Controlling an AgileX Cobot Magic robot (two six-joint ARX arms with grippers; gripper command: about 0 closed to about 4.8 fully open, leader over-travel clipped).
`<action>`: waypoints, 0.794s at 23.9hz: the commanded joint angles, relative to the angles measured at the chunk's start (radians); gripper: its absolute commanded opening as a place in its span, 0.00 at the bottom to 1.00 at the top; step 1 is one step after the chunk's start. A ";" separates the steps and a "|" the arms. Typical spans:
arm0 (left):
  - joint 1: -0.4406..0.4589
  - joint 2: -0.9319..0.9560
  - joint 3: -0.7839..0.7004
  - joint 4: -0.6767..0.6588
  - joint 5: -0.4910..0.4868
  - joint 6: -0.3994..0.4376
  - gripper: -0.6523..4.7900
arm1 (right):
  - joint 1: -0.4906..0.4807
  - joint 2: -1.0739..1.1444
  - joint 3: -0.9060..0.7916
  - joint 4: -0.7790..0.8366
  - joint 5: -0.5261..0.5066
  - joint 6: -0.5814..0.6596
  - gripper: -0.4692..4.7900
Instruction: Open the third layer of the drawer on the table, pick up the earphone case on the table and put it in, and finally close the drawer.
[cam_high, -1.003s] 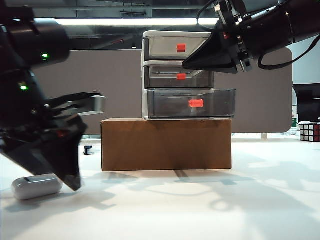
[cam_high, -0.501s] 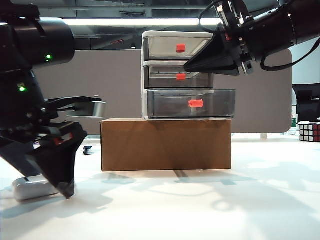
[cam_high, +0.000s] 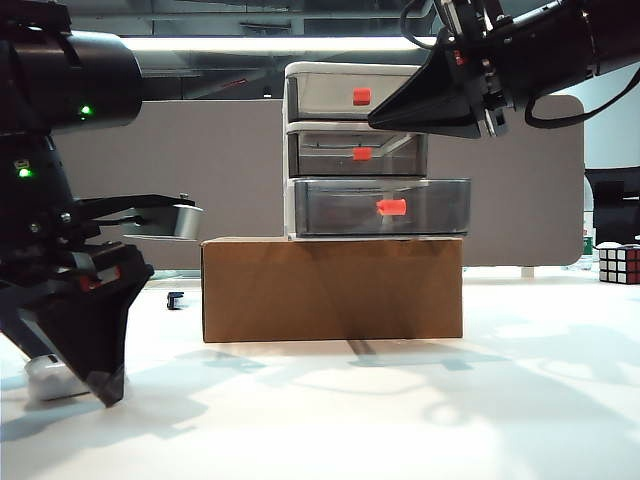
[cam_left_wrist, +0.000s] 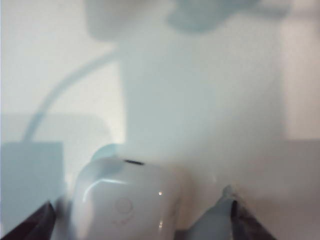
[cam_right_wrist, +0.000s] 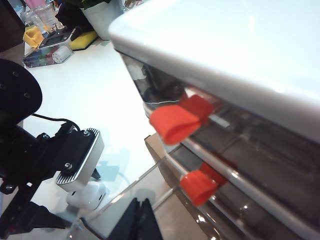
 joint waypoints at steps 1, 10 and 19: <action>0.002 0.019 -0.023 -0.095 -0.046 0.020 0.91 | -0.004 -0.011 0.006 0.003 -0.006 -0.001 0.08; 0.002 0.019 -0.023 -0.098 -0.042 0.020 0.74 | -0.004 -0.011 0.006 0.001 -0.007 -0.001 0.08; 0.002 0.020 -0.023 -0.040 -0.001 0.023 0.50 | -0.005 -0.011 0.006 0.001 -0.007 -0.001 0.08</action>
